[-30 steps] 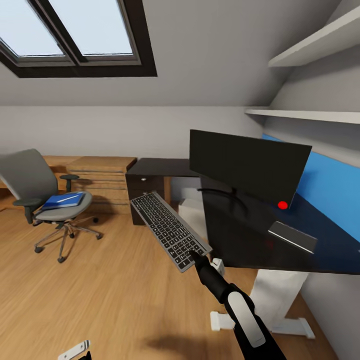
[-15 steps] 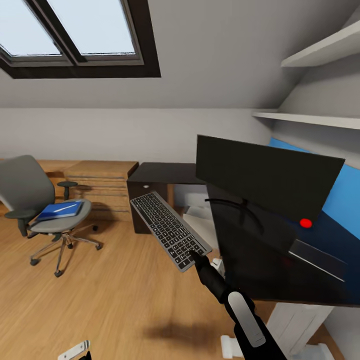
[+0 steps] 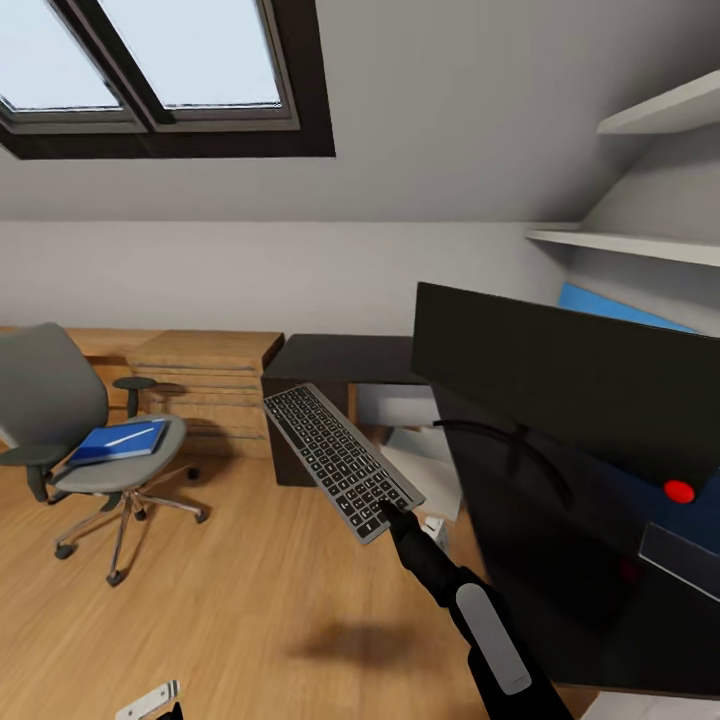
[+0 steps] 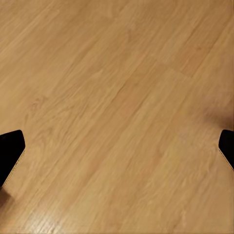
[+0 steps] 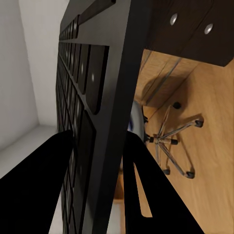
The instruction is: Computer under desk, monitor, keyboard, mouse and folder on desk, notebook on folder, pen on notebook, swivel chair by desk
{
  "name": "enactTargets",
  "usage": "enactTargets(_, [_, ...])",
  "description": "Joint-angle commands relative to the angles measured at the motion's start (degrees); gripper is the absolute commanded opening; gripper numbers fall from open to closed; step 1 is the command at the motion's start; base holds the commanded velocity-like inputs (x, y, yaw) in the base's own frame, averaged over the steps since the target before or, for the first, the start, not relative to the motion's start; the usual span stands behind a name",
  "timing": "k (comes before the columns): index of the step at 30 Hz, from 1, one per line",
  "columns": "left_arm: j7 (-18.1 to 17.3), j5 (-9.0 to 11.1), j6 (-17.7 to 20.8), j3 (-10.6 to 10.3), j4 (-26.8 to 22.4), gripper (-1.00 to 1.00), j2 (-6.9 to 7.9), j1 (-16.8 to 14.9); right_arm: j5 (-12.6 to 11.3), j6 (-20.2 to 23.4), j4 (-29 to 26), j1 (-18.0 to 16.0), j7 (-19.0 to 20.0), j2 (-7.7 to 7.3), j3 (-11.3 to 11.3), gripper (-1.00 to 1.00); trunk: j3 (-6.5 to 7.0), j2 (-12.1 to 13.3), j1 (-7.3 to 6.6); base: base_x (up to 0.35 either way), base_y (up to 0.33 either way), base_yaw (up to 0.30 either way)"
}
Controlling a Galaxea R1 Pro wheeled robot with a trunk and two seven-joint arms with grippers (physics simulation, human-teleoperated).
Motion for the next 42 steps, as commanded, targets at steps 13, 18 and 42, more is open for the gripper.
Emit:
enactTargets(13, [0.0,0.6,-0.2,-0.1,0.0,1.00,0.01,0.0,-0.3,0.2,0.1,0.0,0.0,0.02,-0.1,-1.00,2.28,5.2,-2.83,0.317,0.194,0.000])
enactTargets(18, [0.0,0.6,-0.2,-0.1,0.0,1.00,0.01,0.0,-0.3,0.2,0.1,0.0,0.0,0.02,-0.1,-1.00,3.18,7.2,-3.93,0.317,0.194,0.000])
enactTargets(42, [0.2,0.5,-0.2,-0.2,0.0,1.00,-0.07,0.0,-0.4,0.3,1.4,0.0,0.1,-0.24,-0.2,-1.00,4.44,10.0,-5.47,0.319,0.119,0.000])
